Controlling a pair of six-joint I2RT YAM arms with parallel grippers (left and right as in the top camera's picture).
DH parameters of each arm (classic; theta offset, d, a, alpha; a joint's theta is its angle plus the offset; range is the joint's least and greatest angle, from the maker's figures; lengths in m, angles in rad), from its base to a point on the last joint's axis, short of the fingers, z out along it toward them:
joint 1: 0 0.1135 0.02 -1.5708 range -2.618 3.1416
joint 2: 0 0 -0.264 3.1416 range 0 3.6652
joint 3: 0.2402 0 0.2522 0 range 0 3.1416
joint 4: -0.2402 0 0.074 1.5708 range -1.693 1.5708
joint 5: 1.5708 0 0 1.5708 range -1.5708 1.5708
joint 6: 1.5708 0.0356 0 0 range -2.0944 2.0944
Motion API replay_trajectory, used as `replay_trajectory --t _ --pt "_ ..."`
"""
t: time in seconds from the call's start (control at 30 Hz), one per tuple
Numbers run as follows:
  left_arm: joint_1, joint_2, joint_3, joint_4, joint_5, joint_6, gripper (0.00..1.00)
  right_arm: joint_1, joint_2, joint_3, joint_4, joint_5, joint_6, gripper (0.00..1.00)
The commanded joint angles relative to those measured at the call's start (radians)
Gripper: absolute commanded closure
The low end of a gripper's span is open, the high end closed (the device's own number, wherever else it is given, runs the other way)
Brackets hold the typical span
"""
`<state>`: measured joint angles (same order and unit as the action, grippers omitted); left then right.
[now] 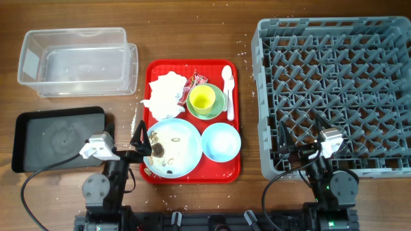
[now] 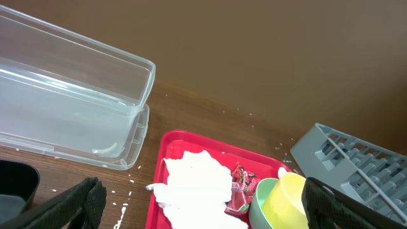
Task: Sort waste into correct bins and load items into the dishwasher rack
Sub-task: 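Grasp the crumpled white tissue on the red tray with the left gripper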
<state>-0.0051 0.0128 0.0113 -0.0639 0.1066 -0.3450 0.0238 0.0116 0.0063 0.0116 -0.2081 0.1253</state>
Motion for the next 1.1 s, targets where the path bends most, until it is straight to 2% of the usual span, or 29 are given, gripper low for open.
replay_trajectory --t 0.0,0.57,0.6,0.67,0.7,0.8,0.87,1.0,1.07 --pt "-0.006 -0.010 -0.006 -0.004 0.005 0.017 0.00 0.001 -0.007 -0.001 0.004 0.006 -0.018 0.00" --pt "-0.006 -0.010 -0.006 0.011 0.010 0.014 0.00 0.001 -0.007 -0.001 0.004 0.006 -0.018 0.00" --pt "-0.006 -0.010 -0.006 0.014 0.061 -0.043 0.00 0.001 -0.007 -0.001 0.004 0.006 -0.018 0.00" --pt "-0.006 -0.010 -0.006 0.029 0.329 -0.256 0.00 0.001 -0.007 -0.001 0.004 0.006 -0.018 0.00" --pt "-0.006 -0.010 -0.006 0.028 0.367 -0.304 0.00 0.001 -0.007 -0.001 0.004 0.006 -0.018 0.00" --pt "-0.006 -0.010 0.000 0.125 0.399 -0.315 0.00 0.001 -0.007 -0.001 0.004 0.006 -0.018 0.00" --pt "-0.002 0.011 0.051 0.112 0.392 -0.299 0.00 0.001 -0.007 -0.001 0.004 0.006 -0.018 0.00" --pt "-0.002 0.301 0.314 -0.058 0.338 -0.133 0.00 0.001 -0.007 -0.001 0.004 0.006 -0.018 0.00" --pt "-0.002 0.648 0.650 -0.296 0.338 0.001 0.00 0.001 -0.007 -0.001 0.004 0.006 -0.018 0.00"
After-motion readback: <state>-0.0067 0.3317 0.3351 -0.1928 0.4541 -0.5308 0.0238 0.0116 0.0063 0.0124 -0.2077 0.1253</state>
